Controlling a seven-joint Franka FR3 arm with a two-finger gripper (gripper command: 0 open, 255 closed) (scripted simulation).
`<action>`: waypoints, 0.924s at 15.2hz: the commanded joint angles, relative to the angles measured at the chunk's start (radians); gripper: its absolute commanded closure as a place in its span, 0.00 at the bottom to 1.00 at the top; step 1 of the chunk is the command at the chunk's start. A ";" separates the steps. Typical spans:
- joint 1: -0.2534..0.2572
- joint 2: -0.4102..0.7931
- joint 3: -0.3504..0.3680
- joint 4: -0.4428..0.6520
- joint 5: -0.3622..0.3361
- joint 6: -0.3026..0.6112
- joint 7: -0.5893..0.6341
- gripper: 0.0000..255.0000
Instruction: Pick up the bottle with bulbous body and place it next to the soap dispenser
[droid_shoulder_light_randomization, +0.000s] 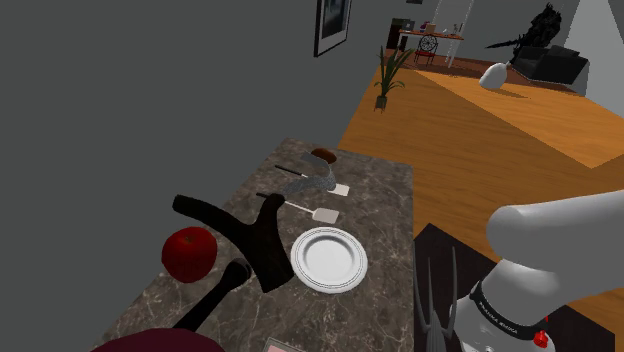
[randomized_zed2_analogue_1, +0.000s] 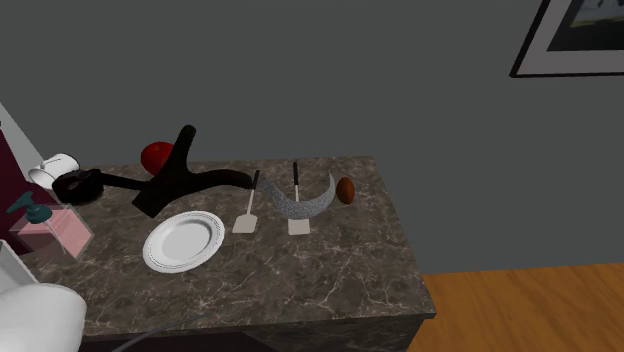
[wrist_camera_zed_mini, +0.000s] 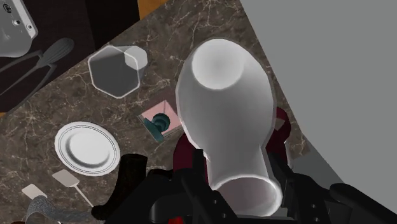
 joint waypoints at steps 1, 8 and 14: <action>-0.069 -0.044 0.040 0.064 0.046 -0.019 0.009 1.00; 0.130 0.017 -0.035 -0.207 -0.028 0.146 0.010 1.00; 0.237 0.046 -0.076 -0.365 -0.061 0.256 0.019 1.00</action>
